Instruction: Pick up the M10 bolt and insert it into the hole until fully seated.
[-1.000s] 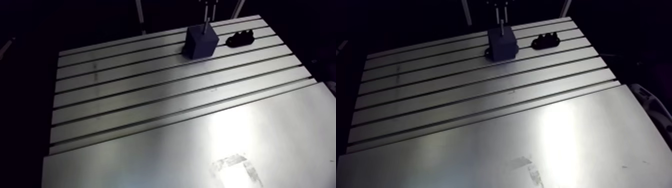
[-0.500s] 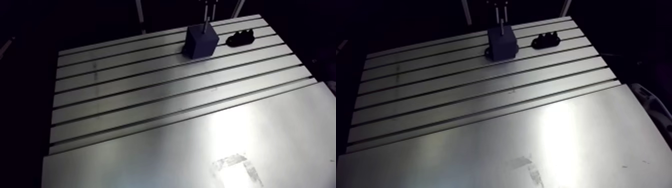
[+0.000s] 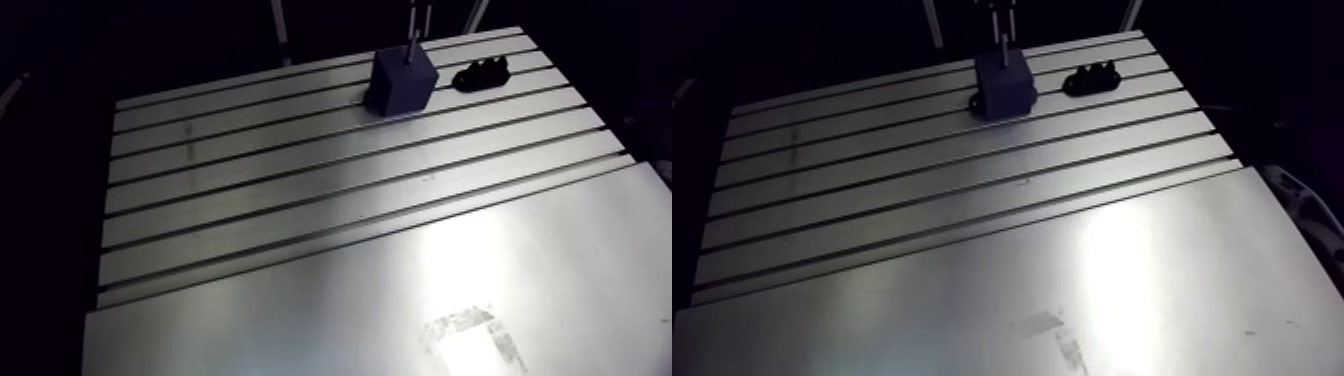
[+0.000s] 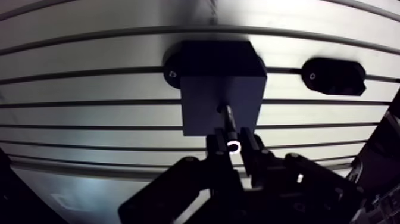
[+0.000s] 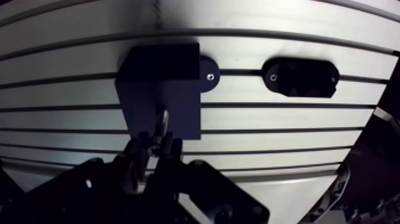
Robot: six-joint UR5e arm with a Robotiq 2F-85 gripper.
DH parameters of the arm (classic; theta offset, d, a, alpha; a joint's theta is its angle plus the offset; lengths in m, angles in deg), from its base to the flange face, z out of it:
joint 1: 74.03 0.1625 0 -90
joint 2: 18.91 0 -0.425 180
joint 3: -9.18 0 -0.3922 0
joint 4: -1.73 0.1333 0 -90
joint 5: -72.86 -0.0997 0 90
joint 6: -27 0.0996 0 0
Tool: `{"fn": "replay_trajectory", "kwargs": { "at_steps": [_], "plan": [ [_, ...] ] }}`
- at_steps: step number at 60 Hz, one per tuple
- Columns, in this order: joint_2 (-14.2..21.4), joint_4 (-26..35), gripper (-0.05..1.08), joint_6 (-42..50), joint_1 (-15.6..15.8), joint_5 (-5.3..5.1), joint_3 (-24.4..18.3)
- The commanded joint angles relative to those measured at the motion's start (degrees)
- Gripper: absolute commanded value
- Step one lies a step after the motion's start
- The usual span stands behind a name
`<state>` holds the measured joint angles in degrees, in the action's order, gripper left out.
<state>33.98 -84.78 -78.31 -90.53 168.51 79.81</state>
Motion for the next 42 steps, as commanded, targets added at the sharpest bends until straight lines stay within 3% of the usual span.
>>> {"fn": "replay_trajectory", "kwargs": {
  "at_steps": [1, 42],
  "plan": [
    [-0.1, 0.0, 1.07, 0.0, 0.1, 0.02, -0.1],
    [0.4, 0.8, 1.08, -0.6, 0.1, -0.25, -0.7]
  ]
}}
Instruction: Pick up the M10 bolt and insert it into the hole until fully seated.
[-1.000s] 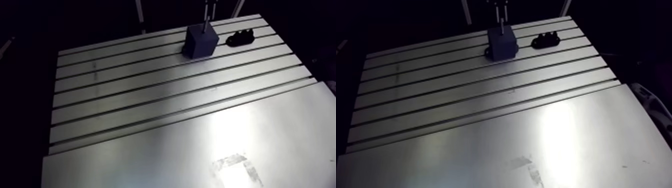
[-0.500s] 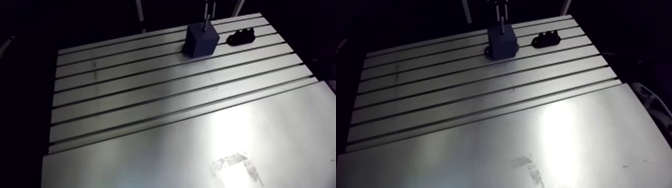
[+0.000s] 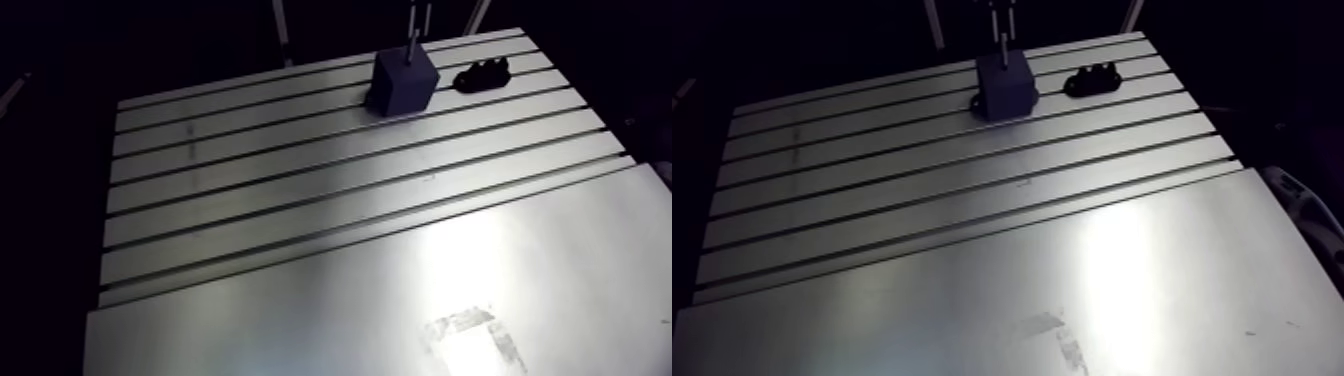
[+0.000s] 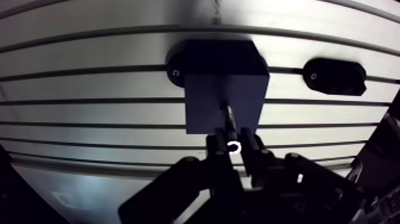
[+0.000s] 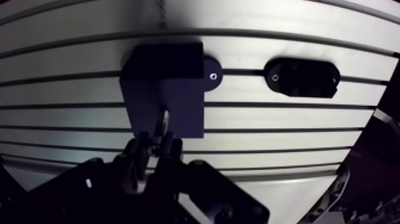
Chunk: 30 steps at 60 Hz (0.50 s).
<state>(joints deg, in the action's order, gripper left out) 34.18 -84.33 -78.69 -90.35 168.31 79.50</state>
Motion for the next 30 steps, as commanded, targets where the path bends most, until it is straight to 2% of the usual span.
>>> {"fn": "replay_trajectory", "kwargs": {
  "at_steps": [1, 30],
  "plan": [
    [0.2, 0.3, 1.08, -0.2, -0.1, -0.05, -0.5],
    [0.2, 0.3, 1.08, -0.2, -0.1, -0.05, -0.2]
  ]
}}
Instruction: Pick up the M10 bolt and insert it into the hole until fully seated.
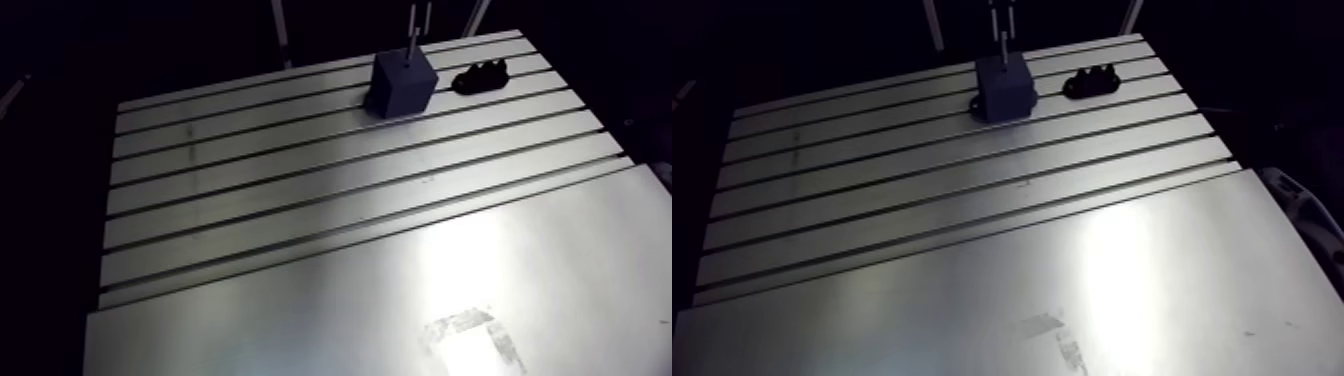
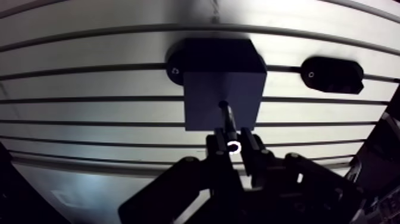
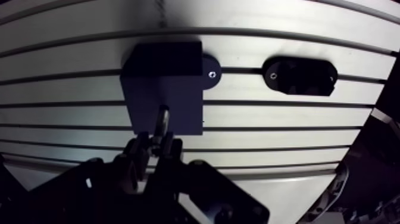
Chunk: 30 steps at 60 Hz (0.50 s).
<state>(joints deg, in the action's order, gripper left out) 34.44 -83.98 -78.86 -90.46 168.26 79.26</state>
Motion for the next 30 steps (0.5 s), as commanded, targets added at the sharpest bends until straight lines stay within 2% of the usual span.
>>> {"fn": "replay_trajectory", "kwargs": {
  "at_steps": [1, 30],
  "plan": [
    [-0.1, 0.0, 1.08, 0.0, 0.0, 0.00, 0.2],
    [0.0, 0.0, 1.08, 0.1, 0.1, 0.00, 0.9]
  ]
}}
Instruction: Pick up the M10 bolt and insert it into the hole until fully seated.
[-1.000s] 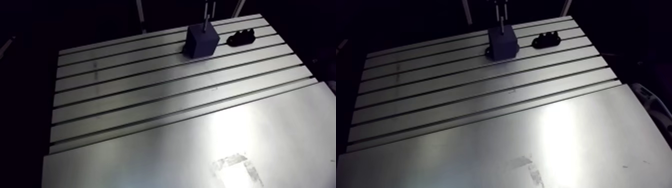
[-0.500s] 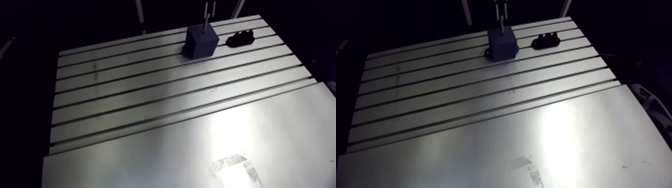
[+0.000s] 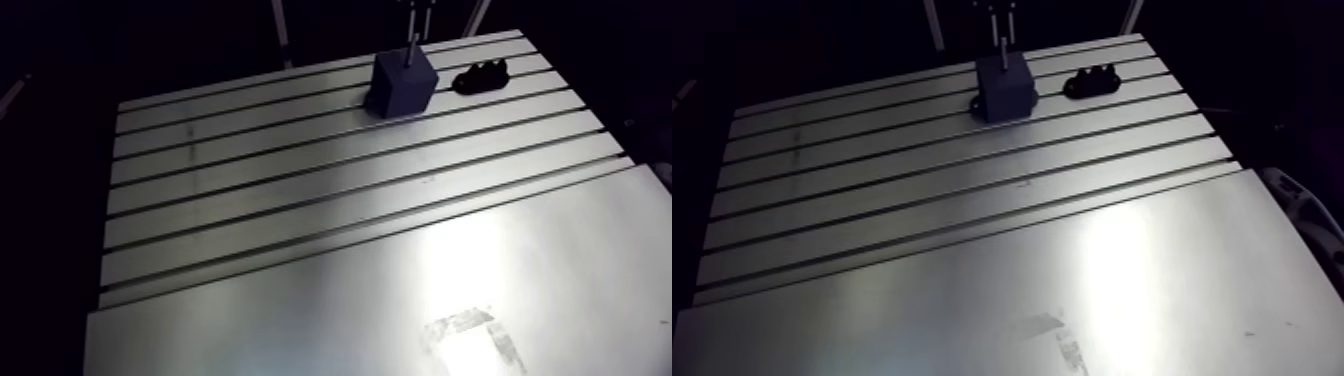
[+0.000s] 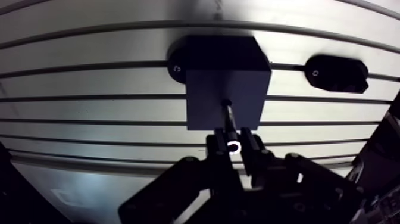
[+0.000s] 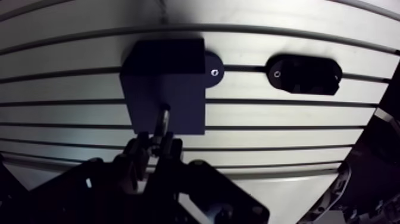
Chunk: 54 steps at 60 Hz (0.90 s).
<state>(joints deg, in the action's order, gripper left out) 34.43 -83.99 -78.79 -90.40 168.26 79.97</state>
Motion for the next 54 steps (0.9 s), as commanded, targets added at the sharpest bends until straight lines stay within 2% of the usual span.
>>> {"fn": "replay_trajectory", "kwargs": {
  "at_steps": [1, 54],
  "plan": [
    [0.0, 0.0, 1.08, 0.0, 0.0, 0.00, 0.2],
    [-0.4, -0.8, 1.08, 0.4, 0.0, 0.18, 0.4]
  ]
}}
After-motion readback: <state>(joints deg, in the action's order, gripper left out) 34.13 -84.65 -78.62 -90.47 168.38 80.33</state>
